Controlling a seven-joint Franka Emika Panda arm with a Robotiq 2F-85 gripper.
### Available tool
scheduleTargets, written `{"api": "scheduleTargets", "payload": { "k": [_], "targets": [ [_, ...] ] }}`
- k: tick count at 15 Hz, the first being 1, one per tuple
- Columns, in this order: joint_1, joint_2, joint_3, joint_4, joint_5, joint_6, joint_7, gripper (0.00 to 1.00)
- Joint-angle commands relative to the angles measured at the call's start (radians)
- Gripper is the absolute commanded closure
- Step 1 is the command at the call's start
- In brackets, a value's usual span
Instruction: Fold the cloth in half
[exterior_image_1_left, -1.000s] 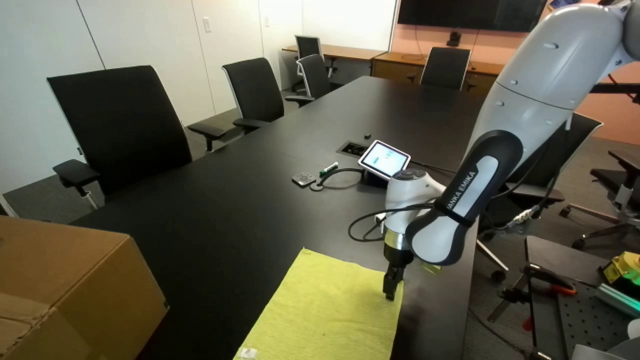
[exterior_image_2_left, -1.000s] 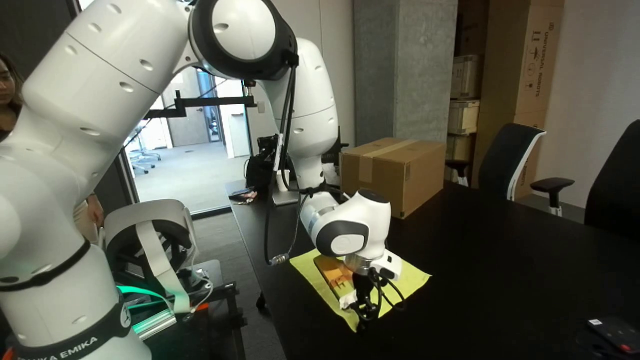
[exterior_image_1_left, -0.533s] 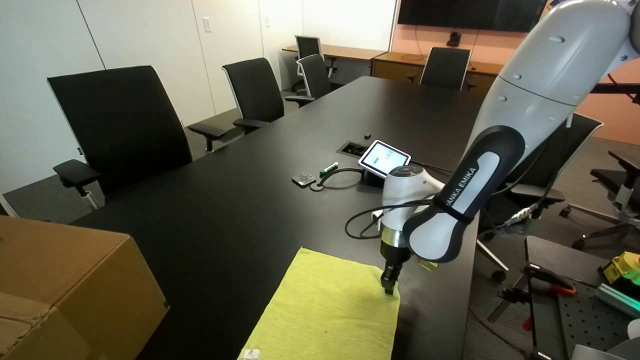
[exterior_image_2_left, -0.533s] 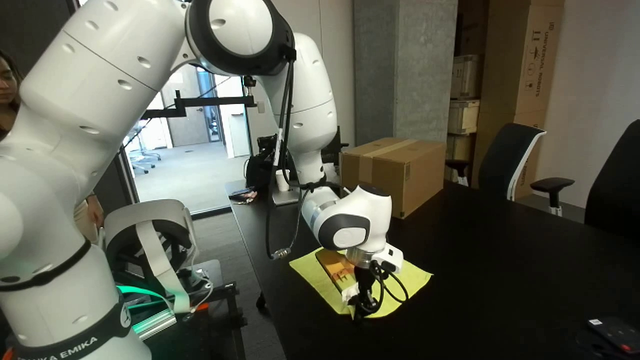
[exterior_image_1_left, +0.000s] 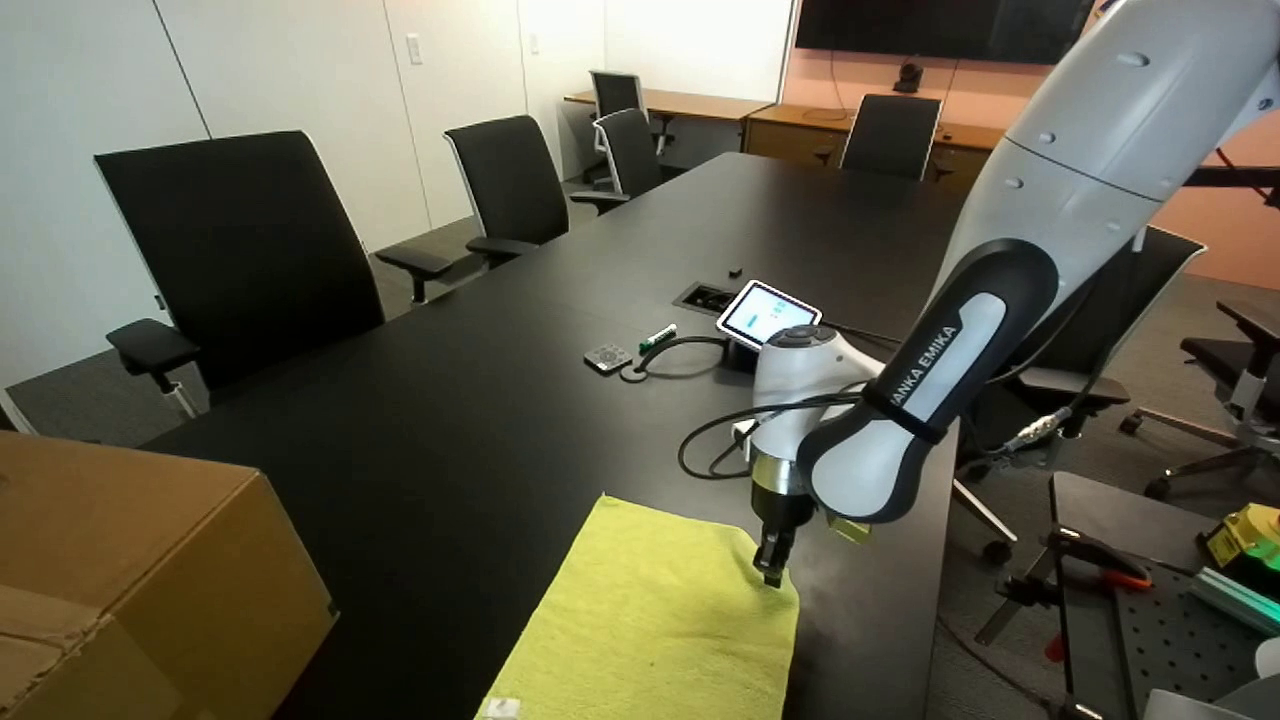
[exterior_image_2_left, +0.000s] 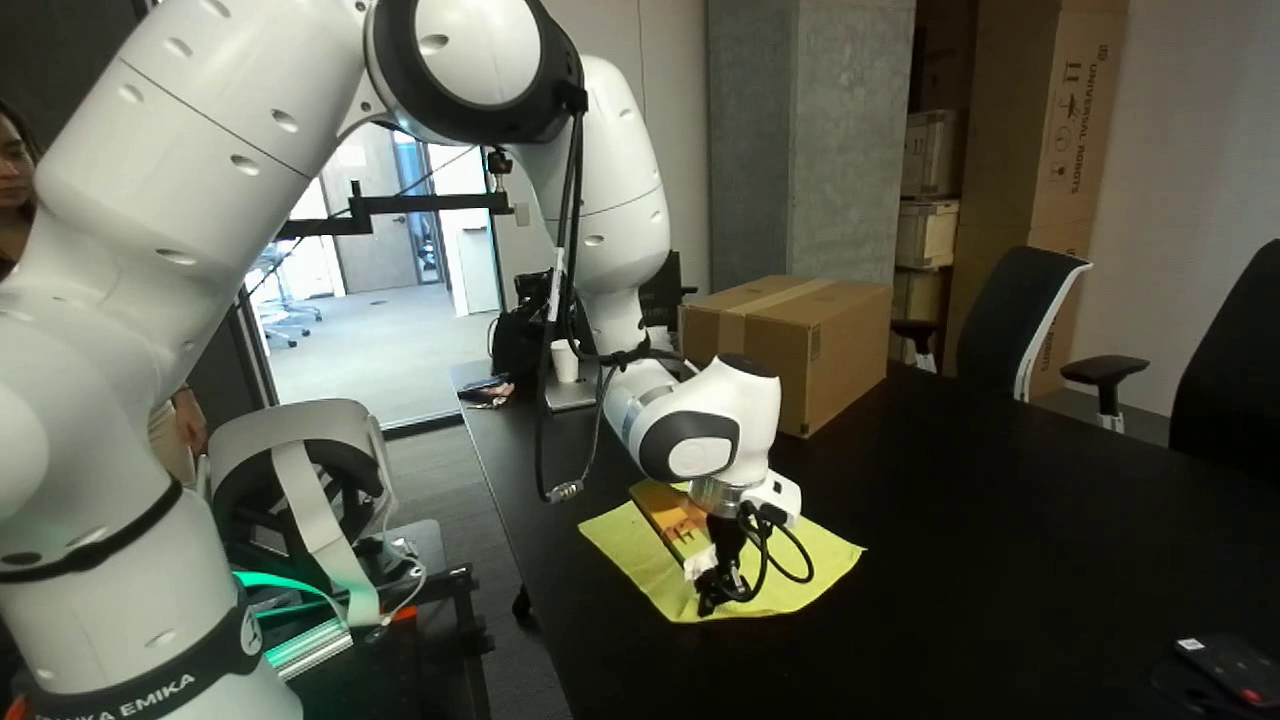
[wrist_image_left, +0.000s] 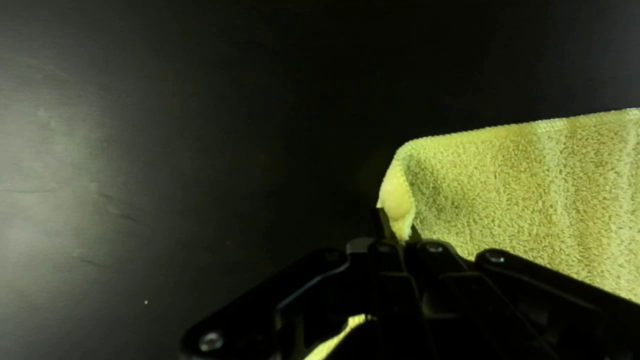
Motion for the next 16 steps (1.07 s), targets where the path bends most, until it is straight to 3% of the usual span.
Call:
{"api": "scheduleTargets", "payload": {
  "k": [1, 10, 16],
  "targets": [
    [-0.043, -0.012, 0.052, 0.022, 0.033, -0.032, 0.003, 0.92],
    [-0.13, 0.014, 0.13, 0.109, 0.179, -0.057, 0.015, 0.96],
    [-0.109, 0.042, 0.129, 0.21, 0.224, -0.071, 0.056, 0.97]
  ]
}}
